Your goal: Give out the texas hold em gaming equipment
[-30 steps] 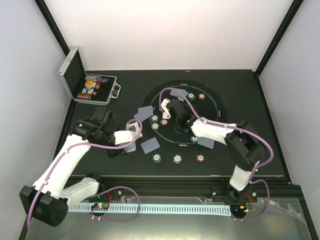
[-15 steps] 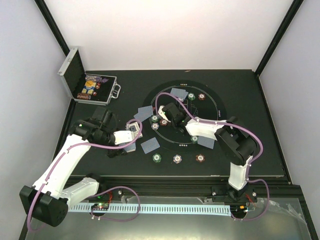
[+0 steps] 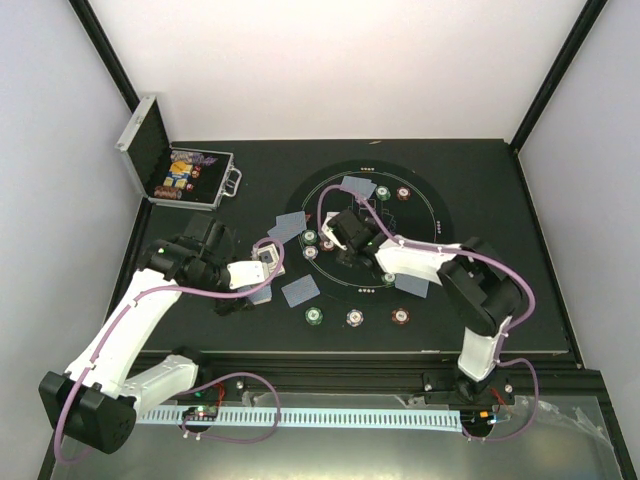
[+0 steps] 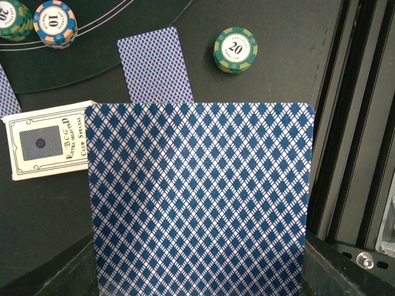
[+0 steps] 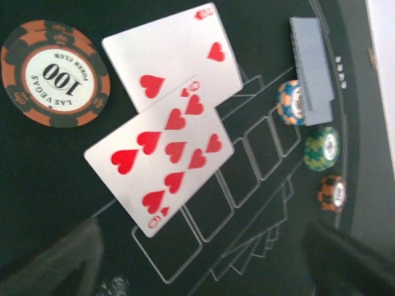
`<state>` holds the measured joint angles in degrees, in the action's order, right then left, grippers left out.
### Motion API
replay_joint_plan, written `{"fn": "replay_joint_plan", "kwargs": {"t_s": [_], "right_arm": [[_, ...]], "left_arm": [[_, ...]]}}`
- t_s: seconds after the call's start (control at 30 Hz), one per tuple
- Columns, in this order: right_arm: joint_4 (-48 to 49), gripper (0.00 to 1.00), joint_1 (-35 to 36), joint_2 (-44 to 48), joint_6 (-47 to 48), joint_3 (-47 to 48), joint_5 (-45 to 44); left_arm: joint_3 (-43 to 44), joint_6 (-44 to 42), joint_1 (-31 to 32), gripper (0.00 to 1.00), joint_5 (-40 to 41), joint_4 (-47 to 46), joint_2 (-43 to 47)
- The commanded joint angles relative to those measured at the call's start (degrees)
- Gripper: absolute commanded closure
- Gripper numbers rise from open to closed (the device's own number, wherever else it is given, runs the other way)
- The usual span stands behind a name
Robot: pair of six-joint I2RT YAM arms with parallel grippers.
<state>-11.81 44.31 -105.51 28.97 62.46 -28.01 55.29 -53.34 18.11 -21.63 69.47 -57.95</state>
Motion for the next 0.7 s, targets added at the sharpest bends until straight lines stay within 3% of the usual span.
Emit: {"fn": "replay_joint_plan", "kwargs": {"t_s": [0.0, 0.13, 0.23, 0.27, 0.37, 0.43, 0.6, 0.67], "right_arm": [[1.35, 0.00, 0.33, 7.15, -5.11, -0.75, -1.26], [5.54, 0.00, -0.08, 12.22, -10.91, -1.81, -7.37], [3.42, 0.00, -2.95, 16.34, -24.27, -0.40, -9.93], [0.04, 0.00, -5.25, 16.95, -29.36, 1.56, -7.00], [-7.83, 0.00, -13.66, 18.37, -42.41, 6.38, 11.11], [-7.97, 0.00, -17.58, 19.85, -46.76, 6.05, 28.20], [-6.18, 0.00, -16.98, 19.65, -58.02, 3.41, 53.64], [-4.71, 0.00, -13.68, 19.75, -61.99, 1.67, 57.97]], "left_arm": [[2.54, 0.26, -0.09, 0.98, 0.01, 0.91, 0.92], [2.55, 0.27, -0.09, 0.98, 0.01, 0.93, 1.11], [2.86, 0.26, -0.09, 0.98, 0.03, 1.08, 1.13], [2.97, 0.26, -0.09, 0.98, 0.09, 1.18, 1.13], [3.17, 0.17, -0.09, 0.99, 0.11, 1.37, 1.19], [3.16, 0.17, -0.09, 0.98, 0.13, 1.25, 1.20], [3.08, 0.34, -0.09, 0.98, -0.53, 0.80, 0.33], [3.28, 0.32, -0.13, 0.98, -0.97, 0.84, -0.15]]}}
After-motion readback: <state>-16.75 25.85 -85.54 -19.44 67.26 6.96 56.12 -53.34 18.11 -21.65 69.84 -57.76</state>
